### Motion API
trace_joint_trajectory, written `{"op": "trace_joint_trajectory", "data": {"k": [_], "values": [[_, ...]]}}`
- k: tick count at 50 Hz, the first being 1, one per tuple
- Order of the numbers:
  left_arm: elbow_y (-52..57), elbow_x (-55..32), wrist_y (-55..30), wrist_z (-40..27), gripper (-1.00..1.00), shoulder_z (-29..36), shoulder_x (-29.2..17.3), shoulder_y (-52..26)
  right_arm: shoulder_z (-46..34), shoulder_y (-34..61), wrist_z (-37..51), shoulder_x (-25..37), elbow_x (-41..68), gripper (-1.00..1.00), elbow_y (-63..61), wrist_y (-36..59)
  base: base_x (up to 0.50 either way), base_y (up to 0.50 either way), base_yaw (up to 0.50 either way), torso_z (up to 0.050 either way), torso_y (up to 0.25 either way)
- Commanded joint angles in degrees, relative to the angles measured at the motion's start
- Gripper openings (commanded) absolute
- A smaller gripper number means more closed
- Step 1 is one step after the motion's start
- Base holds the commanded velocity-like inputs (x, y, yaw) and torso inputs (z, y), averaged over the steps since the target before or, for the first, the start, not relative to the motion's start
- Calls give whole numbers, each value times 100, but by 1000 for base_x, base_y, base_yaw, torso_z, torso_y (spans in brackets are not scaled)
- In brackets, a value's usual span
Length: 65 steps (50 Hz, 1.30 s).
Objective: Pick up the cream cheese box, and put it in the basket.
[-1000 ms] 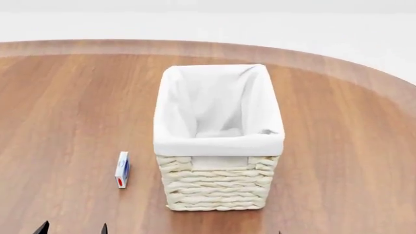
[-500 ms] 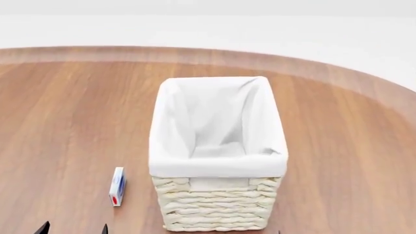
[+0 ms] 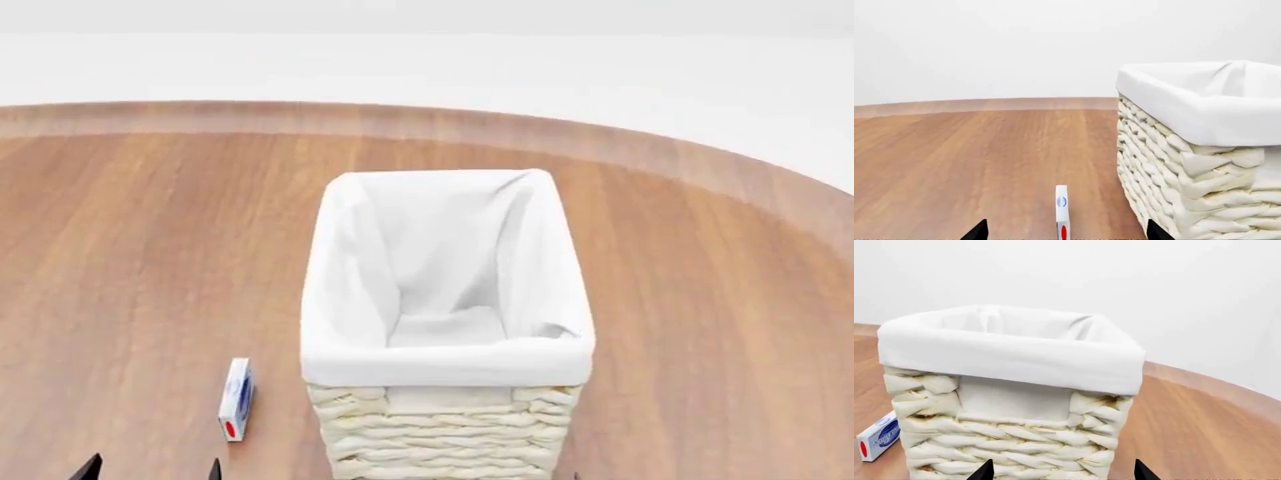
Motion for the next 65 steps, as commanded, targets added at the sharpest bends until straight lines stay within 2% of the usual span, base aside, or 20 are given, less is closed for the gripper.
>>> {"op": "trace_joint_trajectory", "data": {"k": [1,9,10,19,22,29,31,45,63,65], "values": [[-72,-233,-104,131,100,10,-51,-82,-27,29,25,17,66,100,21,47,0,0,0,0,0],[-50,-307,-186,38,100,-33,-48,-98,-50,62,45,25,79,100,71,50,0,0,0,0,0],[-56,-310,86,116,100,-31,-56,-51,-57,61,49,27,75,100,68,53,0,0,0,0,0],[-35,-398,97,84,100,-57,-68,-43,-93,98,70,35,88,100,137,40,0,0,0,0,0],[-46,-195,99,-29,100,12,-86,-38,-108,108,86,37,77,100,161,36,0,0,0,0,0],[-57,-171,32,-89,100,45,-92,-61,-124,115,108,56,95,100,139,56,0,0,0,0,-225],[-100,-188,285,-31,100,42,-93,-26,-145,124,94,58,96,100,183,24,0,0,0,0,0],[-101,-183,239,-74,100,106,-131,-41,-188,140,122,86,131,100,189,32,0,0,0,0,0],[-80,-305,296,-69,100,132,-159,-24,-243,146,164,122,165,100,184,30,0,0,0,0,-250],[-93,-97,399,-210,100,156,-153,-9,-247,144,168,126,173,100,179,33,0,0,0,0,-191]]}}
